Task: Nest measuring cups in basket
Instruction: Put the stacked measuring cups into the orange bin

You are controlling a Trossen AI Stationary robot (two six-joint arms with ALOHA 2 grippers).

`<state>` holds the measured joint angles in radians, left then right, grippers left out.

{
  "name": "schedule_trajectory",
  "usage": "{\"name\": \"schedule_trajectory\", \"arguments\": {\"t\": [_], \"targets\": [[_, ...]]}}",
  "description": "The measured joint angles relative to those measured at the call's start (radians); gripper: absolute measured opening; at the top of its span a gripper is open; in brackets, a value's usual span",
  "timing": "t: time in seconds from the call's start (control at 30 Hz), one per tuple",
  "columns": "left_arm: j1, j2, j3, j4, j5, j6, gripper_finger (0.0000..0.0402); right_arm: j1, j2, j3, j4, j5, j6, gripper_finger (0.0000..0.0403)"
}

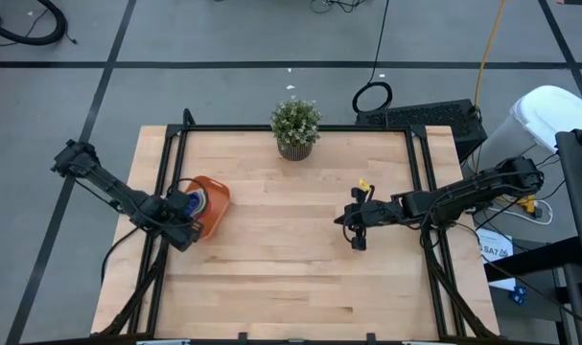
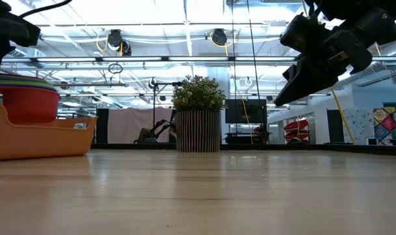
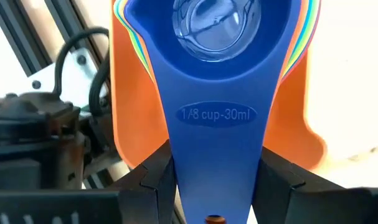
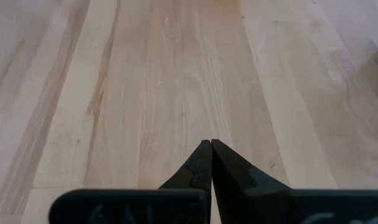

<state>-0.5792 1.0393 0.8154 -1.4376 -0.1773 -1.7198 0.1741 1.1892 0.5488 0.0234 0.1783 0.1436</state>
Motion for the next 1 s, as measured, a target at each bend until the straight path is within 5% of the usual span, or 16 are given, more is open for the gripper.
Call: {"name": "schedule_trajectory", "arguments": {"t": [0.47, 1.0], "targets": [[0.209, 0.000, -0.038, 0.066, -0.050, 0.208, 0.0152, -0.004, 0.000, 0.000, 0.011, -0.026, 0.000, 0.0000], [0.279, 0.107, -0.074, 0.117, 0.026, 0.325, 0.0152, -0.003, 0.000, 0.000, 0.010, -0.027, 0.001, 0.0000]]}}
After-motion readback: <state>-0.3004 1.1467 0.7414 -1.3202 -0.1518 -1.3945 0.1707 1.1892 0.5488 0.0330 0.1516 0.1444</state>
